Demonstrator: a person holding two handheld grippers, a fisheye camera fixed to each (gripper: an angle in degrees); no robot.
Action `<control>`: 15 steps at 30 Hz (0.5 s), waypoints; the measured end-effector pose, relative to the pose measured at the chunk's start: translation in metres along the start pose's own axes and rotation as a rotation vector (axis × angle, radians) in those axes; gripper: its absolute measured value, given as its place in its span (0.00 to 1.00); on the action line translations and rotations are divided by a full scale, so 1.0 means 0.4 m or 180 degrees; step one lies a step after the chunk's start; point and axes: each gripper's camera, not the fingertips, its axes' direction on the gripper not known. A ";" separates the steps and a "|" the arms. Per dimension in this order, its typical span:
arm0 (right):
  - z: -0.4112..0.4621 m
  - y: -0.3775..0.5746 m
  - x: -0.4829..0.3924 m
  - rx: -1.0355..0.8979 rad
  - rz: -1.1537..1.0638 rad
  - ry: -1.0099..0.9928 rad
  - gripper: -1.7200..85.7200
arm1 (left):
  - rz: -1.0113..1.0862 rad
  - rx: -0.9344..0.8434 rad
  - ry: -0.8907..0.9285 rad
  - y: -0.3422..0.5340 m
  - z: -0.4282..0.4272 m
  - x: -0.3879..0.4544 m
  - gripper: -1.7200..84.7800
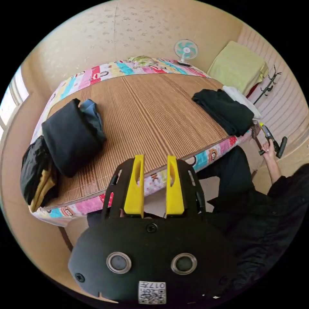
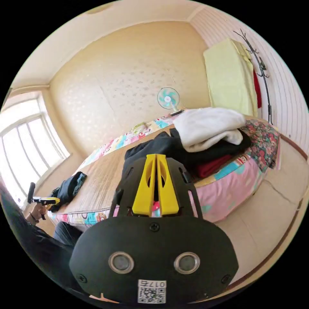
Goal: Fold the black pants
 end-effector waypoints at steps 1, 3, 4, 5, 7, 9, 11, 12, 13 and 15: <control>0.044 -0.004 -0.086 -0.0067 -0.0261 -0.0305 0.04 | -0.0251 0.0120 -0.0147 -0.008 -0.027 -0.081 0.15; 0.130 -0.009 -0.215 -0.0318 -0.0585 -0.0734 0.03 | -0.0676 0.0414 -0.0362 -0.009 -0.064 -0.205 0.15; 0.193 -0.002 -0.290 -0.0483 -0.0714 -0.1005 0.03 | -0.1012 0.0563 -0.0517 -0.007 -0.074 -0.293 0.15; 0.259 0.014 -0.355 -0.0657 -0.0722 -0.1279 0.03 | -0.1390 0.0627 -0.0625 -0.004 -0.070 -0.379 0.15; 0.360 0.048 -0.443 -0.0976 -0.0667 -0.1674 0.03 | -0.1910 0.0608 -0.0721 0.009 -0.038 -0.486 0.16; 0.440 0.092 -0.533 -0.1260 -0.0676 -0.1908 0.03 | -0.2202 0.0358 -0.0826 0.022 0.033 -0.541 0.16; 0.491 0.141 -0.640 -0.1467 -0.0666 -0.2109 0.03 | -0.2417 0.0414 -0.0454 0.060 0.101 -0.543 0.12; 0.493 0.150 -0.663 -0.1474 -0.0691 -0.2175 0.03 | -0.2489 0.0558 -0.0393 0.072 0.098 -0.537 0.10; 0.488 0.166 -0.706 -0.1462 -0.0782 -0.2254 0.03 | -0.2524 0.0789 -0.0303 0.083 0.078 -0.524 0.07; 0.473 0.187 -0.752 -0.1455 -0.0926 -0.2167 0.03 | -0.2312 0.1224 0.0201 0.070 0.024 -0.507 0.06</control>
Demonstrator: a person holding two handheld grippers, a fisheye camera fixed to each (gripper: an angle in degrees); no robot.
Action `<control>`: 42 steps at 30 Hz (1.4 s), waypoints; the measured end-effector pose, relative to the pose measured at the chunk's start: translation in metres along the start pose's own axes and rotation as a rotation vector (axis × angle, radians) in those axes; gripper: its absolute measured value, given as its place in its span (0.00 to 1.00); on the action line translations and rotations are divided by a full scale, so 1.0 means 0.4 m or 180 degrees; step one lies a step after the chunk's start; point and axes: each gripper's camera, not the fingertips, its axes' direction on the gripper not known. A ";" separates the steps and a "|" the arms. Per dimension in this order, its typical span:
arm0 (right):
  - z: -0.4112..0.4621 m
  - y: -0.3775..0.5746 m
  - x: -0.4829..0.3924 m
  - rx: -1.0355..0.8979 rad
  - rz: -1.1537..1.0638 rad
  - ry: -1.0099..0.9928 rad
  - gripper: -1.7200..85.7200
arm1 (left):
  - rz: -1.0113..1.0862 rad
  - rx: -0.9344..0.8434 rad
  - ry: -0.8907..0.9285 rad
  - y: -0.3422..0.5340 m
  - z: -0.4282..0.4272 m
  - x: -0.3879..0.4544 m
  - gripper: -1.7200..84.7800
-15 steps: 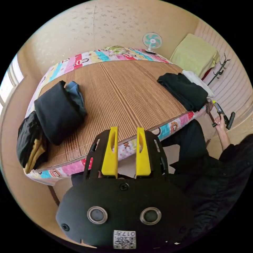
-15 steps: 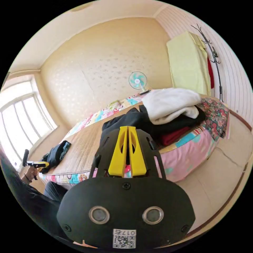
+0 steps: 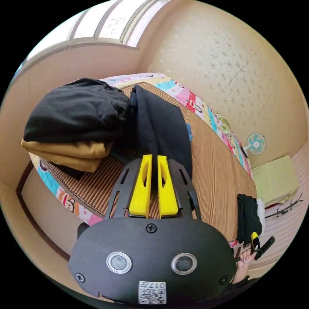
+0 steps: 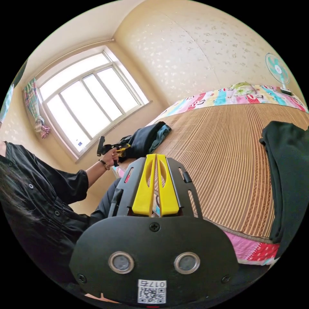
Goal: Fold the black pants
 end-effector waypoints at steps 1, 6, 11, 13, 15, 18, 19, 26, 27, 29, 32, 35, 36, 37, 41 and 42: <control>0.008 0.006 -0.021 -0.0048 -0.0012 0.0094 0.03 | 0.0072 0.0162 0.0643 -0.017 -0.031 0.032 0.04; -0.025 0.028 -0.063 0.0032 -0.0025 0.0168 0.03 | 0.1256 -0.0023 0.1748 -0.012 -0.061 0.345 0.04; -0.066 0.009 -0.134 0.0173 -0.0132 0.0835 0.03 | 0.2145 -0.0999 0.3061 0.275 0.025 0.583 0.06; -0.064 0.001 -0.151 0.0250 -0.0176 0.0934 0.04 | 0.2327 -0.1539 0.3164 0.391 0.071 0.611 0.07; -0.035 -0.020 -0.164 0.0134 -0.0283 0.0925 0.04 | 0.2360 -0.1943 0.2868 0.490 0.100 0.605 0.10; 0.088 -0.086 -0.189 -0.0442 -0.0529 0.0750 0.09 | 0.2496 -0.2207 0.2479 0.601 0.081 0.542 0.12; 0.158 -0.121 -0.204 -0.0708 -0.0584 0.0662 0.11 | 0.2480 -0.2202 0.2418 0.619 0.058 0.505 0.12; 0.700 -0.330 -0.468 -0.1671 -0.1327 0.0489 0.22 | 0.1650 -0.1601 0.2195 0.577 -0.082 0.264 0.11; 0.741 -0.342 -0.498 -0.1649 -0.1403 0.0515 0.23 | 0.1576 -0.1553 0.2153 0.572 -0.088 0.249 0.11; 0.909 -0.373 -0.608 -0.1708 -0.1748 0.0690 0.23 | 0.1262 -0.1385 0.2059 0.555 -0.113 0.189 0.11; 1.119 -0.375 -0.686 -0.1941 -0.2119 0.1520 0.21 | 0.1004 -0.1120 0.1976 0.542 -0.161 0.127 0.11; 1.217 -0.389 -0.647 -0.2149 -0.1945 0.2095 0.14 | 0.0865 -0.1018 0.1824 0.528 -0.190 0.078 0.12; 1.207 -0.402 -0.633 -0.2144 -0.1822 0.2042 0.13 | 0.0834 -0.1010 0.1792 0.523 -0.193 0.068 0.12; 1.156 -0.442 -0.601 -0.2086 -0.1483 0.1710 0.11 | 0.0773 -0.0966 0.1741 0.513 -0.203 0.047 0.12; 0.851 -0.571 -0.461 -0.1636 -0.0438 0.0279 0.09 | 0.0469 -0.0521 0.1725 0.458 -0.236 -0.042 0.16; 0.807 -0.582 -0.447 -0.1581 -0.0375 0.0158 0.09 | 0.0401 -0.0458 0.1746 0.447 -0.234 -0.054 0.16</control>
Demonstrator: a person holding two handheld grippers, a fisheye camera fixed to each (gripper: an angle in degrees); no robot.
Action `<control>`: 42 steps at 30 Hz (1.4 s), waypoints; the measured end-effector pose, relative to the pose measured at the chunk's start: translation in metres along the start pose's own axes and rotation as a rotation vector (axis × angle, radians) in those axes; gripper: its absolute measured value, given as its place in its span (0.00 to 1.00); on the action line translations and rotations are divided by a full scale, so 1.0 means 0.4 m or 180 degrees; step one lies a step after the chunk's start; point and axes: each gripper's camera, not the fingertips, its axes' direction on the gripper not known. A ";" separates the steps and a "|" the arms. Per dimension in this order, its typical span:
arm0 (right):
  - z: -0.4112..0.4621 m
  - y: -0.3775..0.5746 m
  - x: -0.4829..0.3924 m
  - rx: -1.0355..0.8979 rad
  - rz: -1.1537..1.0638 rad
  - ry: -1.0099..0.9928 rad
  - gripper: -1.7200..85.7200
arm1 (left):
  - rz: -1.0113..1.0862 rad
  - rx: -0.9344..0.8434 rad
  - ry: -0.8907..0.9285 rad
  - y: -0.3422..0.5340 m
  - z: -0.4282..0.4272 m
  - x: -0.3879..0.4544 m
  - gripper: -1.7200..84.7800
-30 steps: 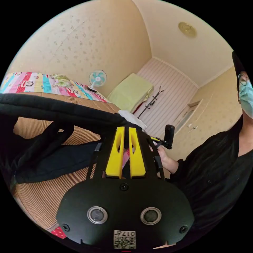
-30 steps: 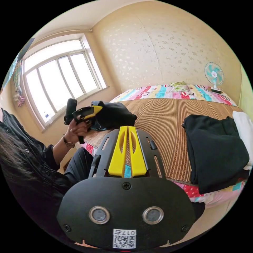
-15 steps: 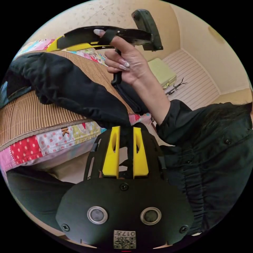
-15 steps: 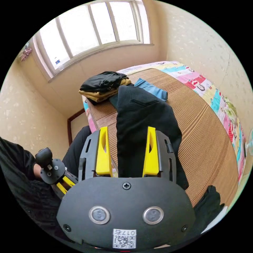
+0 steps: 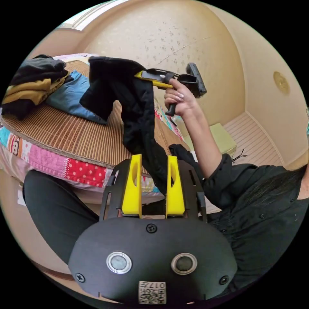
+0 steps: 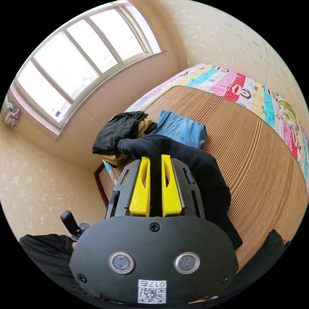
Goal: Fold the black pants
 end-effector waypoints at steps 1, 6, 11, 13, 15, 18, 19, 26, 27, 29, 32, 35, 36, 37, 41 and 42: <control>-0.082 0.028 0.021 0.0109 0.0005 -0.0194 0.09 | -0.0133 0.0118 0.0097 -0.023 -0.001 -0.028 0.18; -0.376 0.166 0.050 0.0541 0.0015 -0.0908 0.08 | -0.0410 0.0413 0.0743 -0.123 0.073 -0.083 0.26; -0.715 0.338 0.020 0.1170 -0.0325 -0.1226 0.08 | -0.0314 0.1212 -0.0183 -0.145 0.035 0.000 0.20; -0.827 0.399 -0.002 0.1403 -0.0520 -0.1212 0.07 | 0.0018 0.1484 -0.0105 -0.161 -0.003 0.056 0.18; -0.928 0.453 -0.030 0.1625 -0.0719 -0.1187 0.07 | 0.0416 0.1631 0.0212 -0.199 -0.036 0.132 0.15; -1.095 0.536 -0.077 0.2091 -0.0968 -0.1047 0.07 | 0.0825 0.1662 0.1028 -0.299 -0.100 0.271 0.09; -1.166 0.570 -0.089 0.2308 -0.0996 -0.0970 0.07 | 0.0923 0.1806 0.1454 -0.332 -0.144 0.327 0.08; -1.535 0.680 -0.106 0.3311 -0.0976 -0.1001 0.07 | 0.2379 0.2390 0.1623 -0.491 -0.405 0.867 0.07; -1.556 0.677 -0.107 0.3367 -0.0950 -0.0999 0.07 | 0.2449 0.2423 0.1549 -0.504 -0.416 0.911 0.07; -1.615 0.640 -0.103 0.3585 -0.0731 -0.0787 0.07 | 0.2470 0.2403 0.1232 -0.583 -0.423 1.057 0.07; -1.660 0.466 -0.031 0.3620 -0.0178 -0.0089 0.07 | 0.2228 0.2122 0.0695 -0.802 -0.320 1.181 0.07; -1.625 0.142 0.227 0.3171 0.0839 0.0171 0.09 | 0.1737 0.1443 -0.0091 -1.115 -0.060 1.195 0.09; -1.596 0.088 0.286 0.3013 0.0998 0.0244 0.10 | 0.1574 0.1244 -0.0245 -1.162 -0.003 1.170 0.09; -1.508 0.018 0.392 0.2619 0.1280 0.0458 0.11 | 0.1364 0.0995 -0.0555 -1.208 0.094 1.102 0.10; -1.112 0.008 0.528 0.1707 0.1100 0.1138 0.13 | 0.1566 0.0686 -0.1304 -1.101 0.332 0.812 0.11; -1.046 0.024 0.527 0.1571 0.0940 0.1258 0.13 | 0.1659 0.0514 -0.1330 -1.070 0.371 0.765 0.11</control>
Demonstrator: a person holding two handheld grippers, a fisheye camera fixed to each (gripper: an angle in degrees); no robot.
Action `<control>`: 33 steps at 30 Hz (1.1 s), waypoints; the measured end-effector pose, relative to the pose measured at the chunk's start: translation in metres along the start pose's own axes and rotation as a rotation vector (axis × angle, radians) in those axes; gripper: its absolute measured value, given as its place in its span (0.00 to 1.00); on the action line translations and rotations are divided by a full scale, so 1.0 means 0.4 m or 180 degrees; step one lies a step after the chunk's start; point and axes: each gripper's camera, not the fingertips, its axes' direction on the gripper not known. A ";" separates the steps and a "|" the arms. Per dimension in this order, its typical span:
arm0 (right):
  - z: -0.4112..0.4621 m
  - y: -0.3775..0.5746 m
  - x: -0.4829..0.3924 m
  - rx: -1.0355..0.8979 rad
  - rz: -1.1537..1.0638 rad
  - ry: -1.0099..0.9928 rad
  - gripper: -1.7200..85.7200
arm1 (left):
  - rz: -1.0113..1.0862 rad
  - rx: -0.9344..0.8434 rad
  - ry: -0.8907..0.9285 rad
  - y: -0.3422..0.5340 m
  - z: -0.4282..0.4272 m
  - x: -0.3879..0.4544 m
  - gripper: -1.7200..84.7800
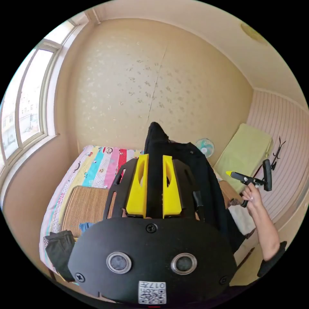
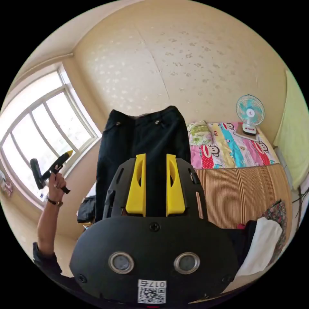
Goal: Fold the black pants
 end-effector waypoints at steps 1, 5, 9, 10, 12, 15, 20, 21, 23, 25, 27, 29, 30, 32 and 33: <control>0.091 0.112 -0.024 -0.0149 -0.0298 0.0273 0.13 | 0.0164 -0.0332 0.0007 0.119 0.086 -0.015 0.11; 0.346 0.563 0.001 -0.0749 -0.0417 0.0671 0.14 | -0.0094 -0.1247 0.0307 0.604 0.283 -0.088 0.13; 0.419 0.881 0.060 -0.1191 -0.0050 0.0527 0.15 | -0.0359 -0.1572 0.0542 0.939 0.297 -0.064 0.14; 0.418 0.959 0.055 -0.1253 -0.0001 0.0524 0.15 | -0.0357 -0.1691 0.0599 1.022 0.292 -0.034 0.14; 0.427 1.058 0.032 -0.1491 -0.0055 0.0650 0.15 | -0.0400 -0.2113 0.0435 1.141 0.301 0.012 0.13; 0.388 1.167 -0.011 -0.1214 -0.0064 0.0823 0.15 | -0.1202 -0.1807 0.0313 1.235 0.224 0.035 0.10; 0.347 1.190 -0.030 -0.1319 0.0071 0.0760 0.13 | -0.1388 -0.1923 0.0444 1.248 0.209 0.112 0.09; 0.348 1.190 -0.034 -0.1326 0.0050 0.0779 0.13 | -0.1281 -0.1939 0.0395 1.242 0.208 0.122 0.09; 0.354 1.189 -0.042 -0.1338 -0.0010 0.0826 0.13 | -0.1105 -0.2018 0.0298 1.214 0.207 0.139 0.10; 0.351 1.186 -0.040 -0.1340 0.0026 0.0816 0.13 | -0.1135 -0.1977 0.0358 1.196 0.202 0.142 0.11; 0.345 1.183 -0.034 -0.1333 0.0078 0.0780 0.13 | -0.1094 -0.1836 0.0374 1.178 0.194 0.154 0.12; 0.332 1.182 -0.018 -0.1295 0.0181 0.0685 0.13 | -0.0864 -0.1588 -0.0070 1.154 0.180 0.177 0.12; 0.328 1.183 -0.013 -0.1283 0.0214 0.0654 0.13 | -0.0828 -0.1498 -0.0254 1.153 0.176 0.178 0.12; 0.315 1.181 0.003 -0.1260 0.0281 0.0562 0.13 | -0.0947 -0.1482 -0.0596 1.178 0.202 0.151 0.12; 0.313 1.181 0.005 -0.1265 0.0277 0.0564 0.13 | -0.1041 -0.1634 -0.0497 1.189 0.224 0.137 0.12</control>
